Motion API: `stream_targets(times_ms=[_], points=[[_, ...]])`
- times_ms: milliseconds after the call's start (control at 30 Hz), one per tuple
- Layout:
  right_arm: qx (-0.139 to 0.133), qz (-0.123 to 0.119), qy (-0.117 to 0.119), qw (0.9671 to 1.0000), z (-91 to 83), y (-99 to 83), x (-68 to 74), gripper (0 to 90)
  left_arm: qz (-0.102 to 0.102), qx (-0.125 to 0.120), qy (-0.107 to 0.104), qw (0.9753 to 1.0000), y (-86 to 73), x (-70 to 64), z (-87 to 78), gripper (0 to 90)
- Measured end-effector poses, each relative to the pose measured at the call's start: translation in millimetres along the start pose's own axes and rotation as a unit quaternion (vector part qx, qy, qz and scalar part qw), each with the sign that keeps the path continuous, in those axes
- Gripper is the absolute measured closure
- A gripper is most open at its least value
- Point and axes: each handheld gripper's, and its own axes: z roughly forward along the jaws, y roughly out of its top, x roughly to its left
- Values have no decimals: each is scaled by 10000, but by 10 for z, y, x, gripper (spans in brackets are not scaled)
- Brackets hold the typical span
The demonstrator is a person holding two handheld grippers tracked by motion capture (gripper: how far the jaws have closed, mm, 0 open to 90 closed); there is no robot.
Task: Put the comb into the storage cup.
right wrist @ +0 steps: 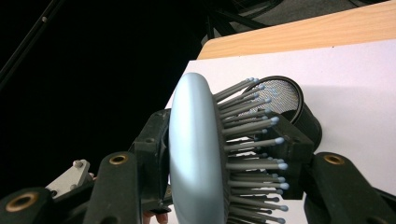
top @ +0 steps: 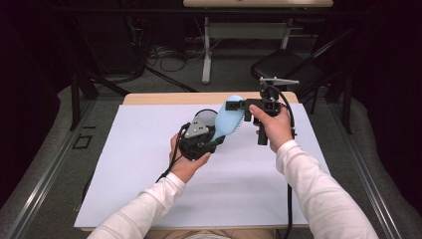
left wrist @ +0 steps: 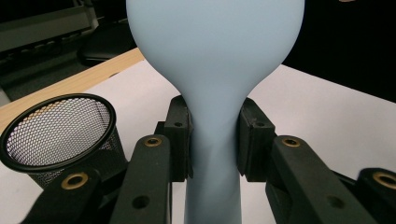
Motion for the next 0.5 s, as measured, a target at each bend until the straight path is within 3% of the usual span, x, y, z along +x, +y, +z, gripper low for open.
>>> stream_targets(times_ms=[500], points=[[18, 75, 53, 10000, -14, 3, -22, 487, -9, -34, 4, 10000, -3, -8, 5, 692]])
